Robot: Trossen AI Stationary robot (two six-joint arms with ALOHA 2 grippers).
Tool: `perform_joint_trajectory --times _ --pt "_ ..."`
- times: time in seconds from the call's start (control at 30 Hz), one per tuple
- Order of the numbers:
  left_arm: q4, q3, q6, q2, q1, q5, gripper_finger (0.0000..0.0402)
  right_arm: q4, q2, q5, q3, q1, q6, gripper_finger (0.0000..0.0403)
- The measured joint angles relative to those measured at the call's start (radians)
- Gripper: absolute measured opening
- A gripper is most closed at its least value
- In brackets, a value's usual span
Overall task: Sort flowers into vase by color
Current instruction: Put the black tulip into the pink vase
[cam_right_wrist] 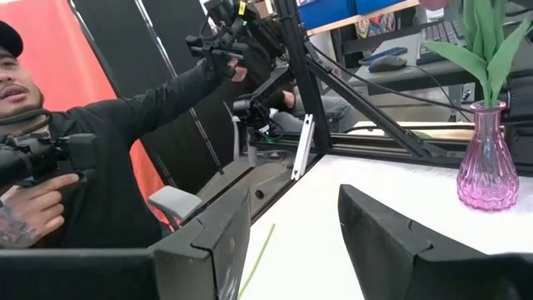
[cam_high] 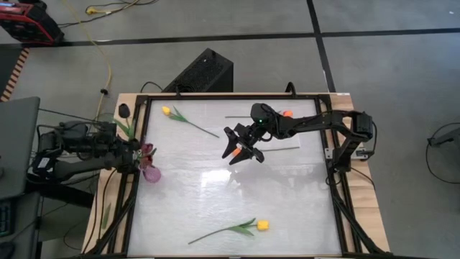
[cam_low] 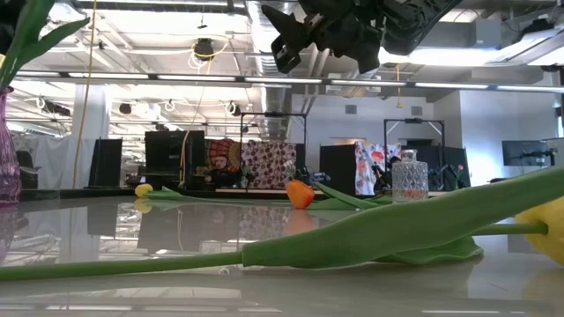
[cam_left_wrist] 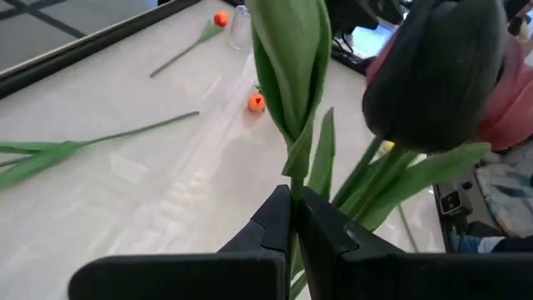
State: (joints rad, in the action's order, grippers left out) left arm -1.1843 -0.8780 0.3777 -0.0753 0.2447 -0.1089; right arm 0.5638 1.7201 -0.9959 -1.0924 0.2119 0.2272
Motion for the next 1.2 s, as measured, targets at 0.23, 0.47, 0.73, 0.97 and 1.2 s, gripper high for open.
perform_joint_trajectory --times 0.23,0.47,0.73,0.97,1.2 --pt "-0.003 -0.001 0.045 0.000 0.000 0.004 0.0034 -0.002 0.000 0.000 0.000 0.000 0.001 0.0207" --pt "-0.021 -0.001 0.102 0.000 0.000 -0.012 0.0089 -0.003 0.000 0.001 0.000 0.000 0.003 0.0207" --pt "-0.081 -0.001 0.283 -0.006 0.000 -0.163 0.0107 -0.003 0.000 0.001 0.000 0.001 0.003 0.0207" --pt "-0.098 -0.001 0.394 -0.040 0.000 -0.232 0.0107 0.000 0.000 0.001 0.000 0.015 0.003 0.0207" --pt "-0.079 -0.002 0.287 -0.088 0.000 -0.224 0.0107 0.006 0.000 0.002 0.000 0.027 0.016 0.0207"
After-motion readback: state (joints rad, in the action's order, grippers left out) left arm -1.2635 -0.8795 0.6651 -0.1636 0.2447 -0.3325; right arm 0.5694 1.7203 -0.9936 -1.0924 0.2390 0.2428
